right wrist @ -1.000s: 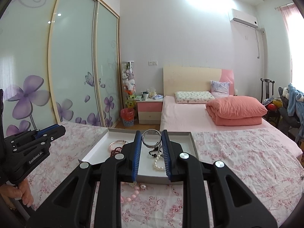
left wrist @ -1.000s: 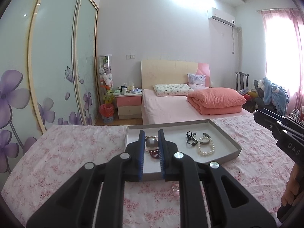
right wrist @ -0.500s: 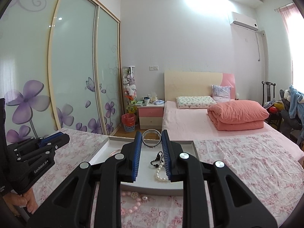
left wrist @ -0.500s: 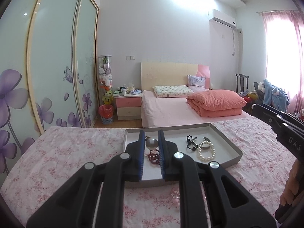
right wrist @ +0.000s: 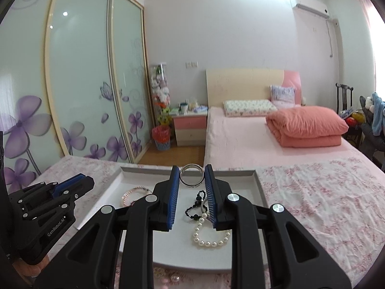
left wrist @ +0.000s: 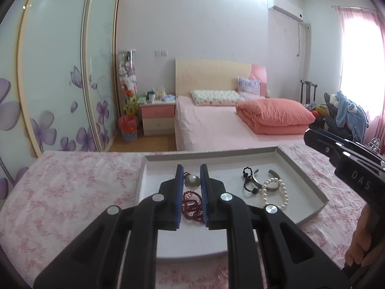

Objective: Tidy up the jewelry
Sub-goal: 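Lower the pearl bead and silver ring into the tray and open both tools, then move the left tool over the pink bead bracelet while the right tool grasps a silver bead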

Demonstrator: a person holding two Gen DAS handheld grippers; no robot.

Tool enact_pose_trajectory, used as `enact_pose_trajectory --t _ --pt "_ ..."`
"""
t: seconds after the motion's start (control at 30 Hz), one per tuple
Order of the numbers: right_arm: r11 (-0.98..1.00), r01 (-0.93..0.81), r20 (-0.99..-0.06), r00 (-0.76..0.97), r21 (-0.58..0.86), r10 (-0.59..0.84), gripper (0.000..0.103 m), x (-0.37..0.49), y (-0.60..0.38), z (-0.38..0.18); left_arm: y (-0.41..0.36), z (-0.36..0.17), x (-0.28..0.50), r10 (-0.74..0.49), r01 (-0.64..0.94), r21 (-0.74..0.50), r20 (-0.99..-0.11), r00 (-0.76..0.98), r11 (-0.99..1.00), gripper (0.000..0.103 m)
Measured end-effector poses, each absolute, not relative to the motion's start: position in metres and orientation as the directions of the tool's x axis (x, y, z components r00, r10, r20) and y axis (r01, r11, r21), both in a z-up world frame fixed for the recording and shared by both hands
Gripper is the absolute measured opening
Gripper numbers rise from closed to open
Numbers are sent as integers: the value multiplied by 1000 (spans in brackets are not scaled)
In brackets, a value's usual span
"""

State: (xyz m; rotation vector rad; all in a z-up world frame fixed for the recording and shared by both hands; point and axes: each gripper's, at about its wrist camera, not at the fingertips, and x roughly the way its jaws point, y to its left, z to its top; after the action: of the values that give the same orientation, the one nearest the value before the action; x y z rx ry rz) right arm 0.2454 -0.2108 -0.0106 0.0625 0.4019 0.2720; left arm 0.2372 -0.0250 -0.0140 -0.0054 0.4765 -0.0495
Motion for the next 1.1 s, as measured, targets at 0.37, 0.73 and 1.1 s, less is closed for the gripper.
enact_pose_trajectory --t 0.37,0.73,1.1 --pt "947 -233 -504 803 223 316 26 285 -211 -38 -24 -45 283 -77 51 -63 -555 828 997 15" --pt "936 -210 -499 801 283 330 35 271 -232 -33 6 -47 278 -93 7 -147 -587 804 989 25" --pt "941 -203 -532 783 269 321 35 240 -242 -40 18 -44 248 -136 25 -189 -601 788 982 28"
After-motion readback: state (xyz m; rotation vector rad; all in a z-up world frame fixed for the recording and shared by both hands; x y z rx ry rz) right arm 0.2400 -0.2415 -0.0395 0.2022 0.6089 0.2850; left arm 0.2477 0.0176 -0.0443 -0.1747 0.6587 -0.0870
